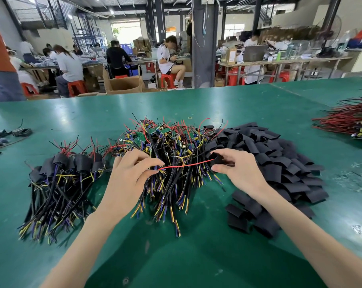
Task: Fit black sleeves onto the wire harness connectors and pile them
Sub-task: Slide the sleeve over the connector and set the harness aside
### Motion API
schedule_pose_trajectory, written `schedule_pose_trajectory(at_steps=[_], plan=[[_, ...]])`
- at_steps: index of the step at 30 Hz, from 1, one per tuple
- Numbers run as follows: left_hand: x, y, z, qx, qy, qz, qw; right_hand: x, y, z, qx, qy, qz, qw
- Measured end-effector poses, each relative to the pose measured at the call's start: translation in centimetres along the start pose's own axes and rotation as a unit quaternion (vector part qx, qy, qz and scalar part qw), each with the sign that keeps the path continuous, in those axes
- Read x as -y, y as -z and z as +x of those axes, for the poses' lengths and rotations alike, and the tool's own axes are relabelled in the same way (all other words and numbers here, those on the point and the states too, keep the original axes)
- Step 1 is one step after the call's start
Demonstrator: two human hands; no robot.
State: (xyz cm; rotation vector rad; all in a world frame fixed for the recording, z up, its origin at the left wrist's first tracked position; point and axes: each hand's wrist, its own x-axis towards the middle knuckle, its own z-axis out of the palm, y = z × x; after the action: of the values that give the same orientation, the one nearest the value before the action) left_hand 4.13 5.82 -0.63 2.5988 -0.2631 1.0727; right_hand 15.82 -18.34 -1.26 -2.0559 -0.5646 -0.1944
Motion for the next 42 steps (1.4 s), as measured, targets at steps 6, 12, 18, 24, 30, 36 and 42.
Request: schedule_pose_trajectory(at_steps=[6,12,18,24,30,36,42], plan=[[-0.2,0.0,0.0,0.000,-0.022,-0.003,1.000,0.0,0.1,0.0,0.007,-0.004,0.029,1.000],[-0.5,0.0,0.1,0.009,-0.044,0.013,0.999,-0.1,0.3,0.1,0.032,-0.016,0.051,0.998],[-0.5,-0.1,0.1,0.035,-0.033,0.036,0.998,-0.1,0.3,0.1,0.014,0.018,0.038,0.999],[-1.3,-0.4,-0.1,0.044,-0.001,-0.011,0.999,0.3,-0.4,-0.5,-0.032,0.226,-0.196,0.954],[-3.2,-1.6,-0.3,0.066,0.002,-0.072,0.995,1.6,-2.0,-1.9,-0.043,0.297,-0.253,0.920],[-3.9,-2.6,-0.8,0.037,0.050,-0.196,0.979,2.2,-2.2,-2.6,0.034,0.276,-0.147,0.949],[-4.4,-2.8,-0.6,-0.004,0.058,-0.221,0.974,2.0,-2.0,-2.2,0.044,0.243,-0.093,0.964]])
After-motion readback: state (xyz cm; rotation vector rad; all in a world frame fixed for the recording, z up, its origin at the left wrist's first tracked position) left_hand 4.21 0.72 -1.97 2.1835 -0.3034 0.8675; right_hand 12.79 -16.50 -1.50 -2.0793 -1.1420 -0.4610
